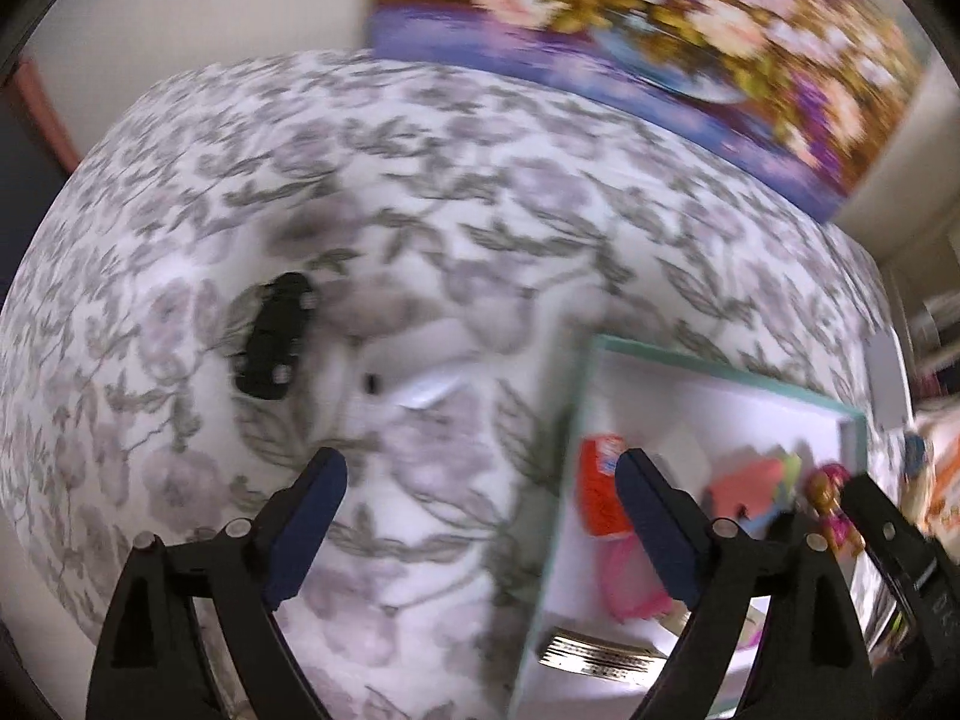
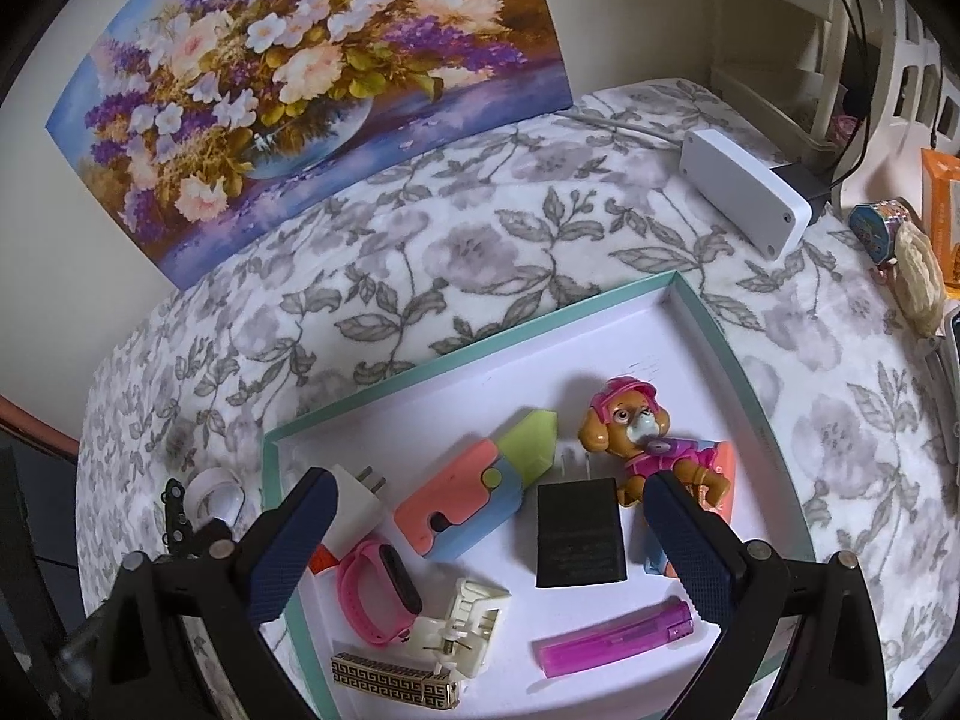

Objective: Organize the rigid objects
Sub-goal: 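Move both tools from the tray back over the remaining items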

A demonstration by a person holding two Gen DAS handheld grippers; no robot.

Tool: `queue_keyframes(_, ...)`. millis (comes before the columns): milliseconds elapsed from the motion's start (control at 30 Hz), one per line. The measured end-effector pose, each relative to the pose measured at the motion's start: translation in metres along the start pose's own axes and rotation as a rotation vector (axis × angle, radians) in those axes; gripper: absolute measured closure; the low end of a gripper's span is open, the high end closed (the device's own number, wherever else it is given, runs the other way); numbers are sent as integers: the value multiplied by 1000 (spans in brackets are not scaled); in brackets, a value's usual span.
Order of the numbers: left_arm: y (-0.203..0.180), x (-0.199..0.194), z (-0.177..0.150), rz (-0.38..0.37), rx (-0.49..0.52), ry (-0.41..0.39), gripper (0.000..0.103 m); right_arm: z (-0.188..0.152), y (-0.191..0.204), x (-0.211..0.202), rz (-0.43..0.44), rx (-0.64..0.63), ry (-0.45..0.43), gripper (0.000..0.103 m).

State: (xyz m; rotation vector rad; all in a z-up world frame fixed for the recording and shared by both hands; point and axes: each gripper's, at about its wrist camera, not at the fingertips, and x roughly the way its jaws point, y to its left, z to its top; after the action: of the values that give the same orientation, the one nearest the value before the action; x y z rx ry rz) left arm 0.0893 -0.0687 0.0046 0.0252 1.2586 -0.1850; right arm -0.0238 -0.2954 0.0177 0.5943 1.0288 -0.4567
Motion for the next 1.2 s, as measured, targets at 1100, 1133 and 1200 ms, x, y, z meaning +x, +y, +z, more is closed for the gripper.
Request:
queue_keyframes(1100,126,-27,30,123,-275,-191,5,-27,110,14,71,-244,-13,0)
queue_keyframes(1133,129,-25,31,120,-276,-189,5,-28,117,14,74,-259,-23,0)
queue_keyframes(1200,132,-20,33,110,-274,-172,5,-31,131,14,91,-290,-40,0)
